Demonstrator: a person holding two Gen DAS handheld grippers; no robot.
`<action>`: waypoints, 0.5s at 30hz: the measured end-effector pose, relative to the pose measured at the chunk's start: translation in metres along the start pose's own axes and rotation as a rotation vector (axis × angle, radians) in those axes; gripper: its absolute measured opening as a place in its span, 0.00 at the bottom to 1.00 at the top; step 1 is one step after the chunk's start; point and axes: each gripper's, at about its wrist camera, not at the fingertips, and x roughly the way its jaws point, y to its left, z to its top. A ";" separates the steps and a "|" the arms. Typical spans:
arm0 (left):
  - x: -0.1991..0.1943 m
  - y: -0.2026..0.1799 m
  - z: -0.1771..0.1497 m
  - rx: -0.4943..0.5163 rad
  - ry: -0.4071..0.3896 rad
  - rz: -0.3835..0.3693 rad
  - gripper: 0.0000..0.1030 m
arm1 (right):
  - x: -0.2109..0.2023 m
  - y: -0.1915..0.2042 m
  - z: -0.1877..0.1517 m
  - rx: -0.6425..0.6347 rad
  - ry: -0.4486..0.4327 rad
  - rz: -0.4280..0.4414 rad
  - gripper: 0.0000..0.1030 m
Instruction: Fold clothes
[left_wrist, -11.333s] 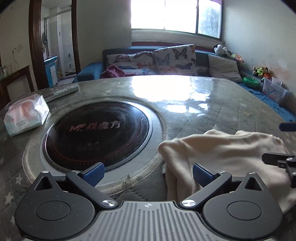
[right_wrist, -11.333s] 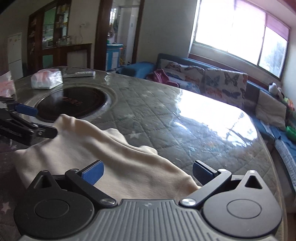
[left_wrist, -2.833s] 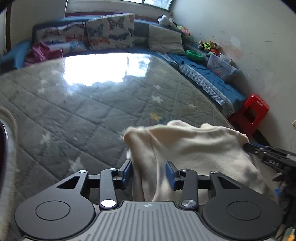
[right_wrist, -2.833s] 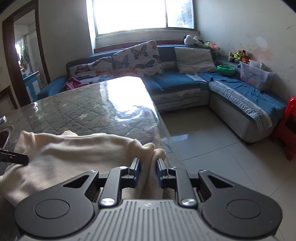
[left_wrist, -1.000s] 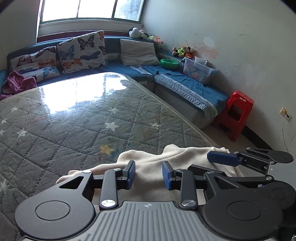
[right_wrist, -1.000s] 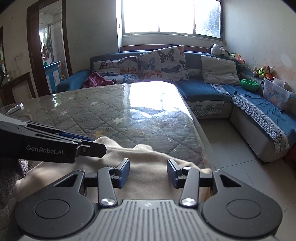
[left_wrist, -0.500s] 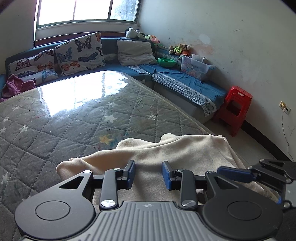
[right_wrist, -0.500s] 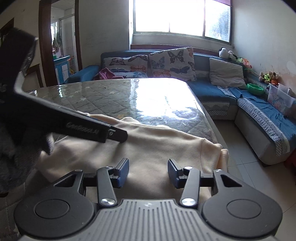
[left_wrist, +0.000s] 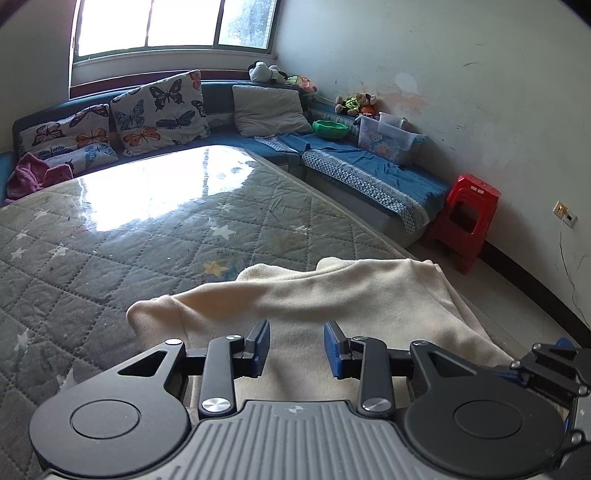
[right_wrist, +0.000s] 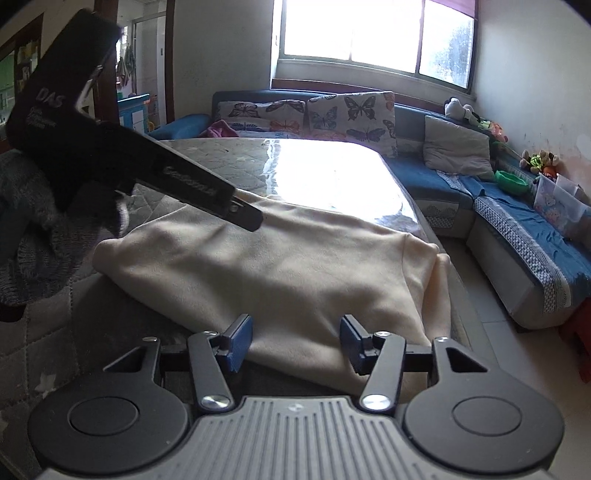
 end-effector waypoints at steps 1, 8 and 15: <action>-0.003 0.000 -0.002 0.001 -0.002 0.001 0.37 | -0.003 -0.002 -0.002 0.012 0.000 0.002 0.52; -0.028 0.000 -0.024 0.004 -0.009 -0.003 0.37 | -0.014 -0.020 -0.015 0.100 0.005 -0.007 0.53; -0.052 0.006 -0.050 -0.007 -0.020 0.006 0.37 | -0.027 -0.027 -0.015 0.110 -0.010 -0.019 0.53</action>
